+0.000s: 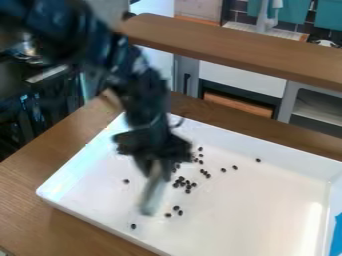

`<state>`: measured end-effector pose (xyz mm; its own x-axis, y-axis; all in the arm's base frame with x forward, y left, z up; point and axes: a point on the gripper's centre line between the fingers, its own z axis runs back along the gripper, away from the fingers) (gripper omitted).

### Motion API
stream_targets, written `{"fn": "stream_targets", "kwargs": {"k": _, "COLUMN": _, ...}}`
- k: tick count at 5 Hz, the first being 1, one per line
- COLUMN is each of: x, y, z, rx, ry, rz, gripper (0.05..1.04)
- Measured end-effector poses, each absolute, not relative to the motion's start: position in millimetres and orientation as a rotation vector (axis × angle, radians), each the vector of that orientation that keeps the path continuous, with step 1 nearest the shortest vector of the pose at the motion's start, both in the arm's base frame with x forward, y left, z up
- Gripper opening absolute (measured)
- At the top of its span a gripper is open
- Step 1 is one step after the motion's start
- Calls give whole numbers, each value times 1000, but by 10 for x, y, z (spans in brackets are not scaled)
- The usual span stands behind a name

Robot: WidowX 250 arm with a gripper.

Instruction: Sweep into pile

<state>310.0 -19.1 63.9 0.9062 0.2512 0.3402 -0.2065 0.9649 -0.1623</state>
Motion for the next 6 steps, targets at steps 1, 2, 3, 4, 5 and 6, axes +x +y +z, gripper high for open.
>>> {"fn": "stream_targets", "kwargs": {"k": 1, "x": 3368, "y": -662, "z": 927, "rx": -190, "ry": -386, "rz": 219, "gripper": 351}}
{"fn": "stream_targets", "kwargs": {"k": 2, "x": 3507, "y": -1008, "z": 752, "rx": -167, "ry": -355, "rz": 175, "gripper": 351}}
{"fn": "stream_targets", "kwargs": {"k": 3, "x": 3676, "y": -1189, "z": 544, "rx": -132, "ry": -375, "rz": 147, "gripper": 351}}
{"fn": "stream_targets", "kwargs": {"k": 4, "x": 3817, "y": -1234, "z": 407, "rx": -105, "ry": -378, "rz": 145, "gripper": 351}}
{"fn": "stream_targets", "kwargs": {"k": 5, "x": 3982, "y": -1252, "z": 246, "rx": -92, "ry": -353, "rz": 143, "gripper": 351}}
{"fn": "stream_targets", "kwargs": {"k": 6, "x": 4183, "y": -1128, "z": 186, "rx": -106, "ry": -330, "rz": 188, "gripper": 351}}
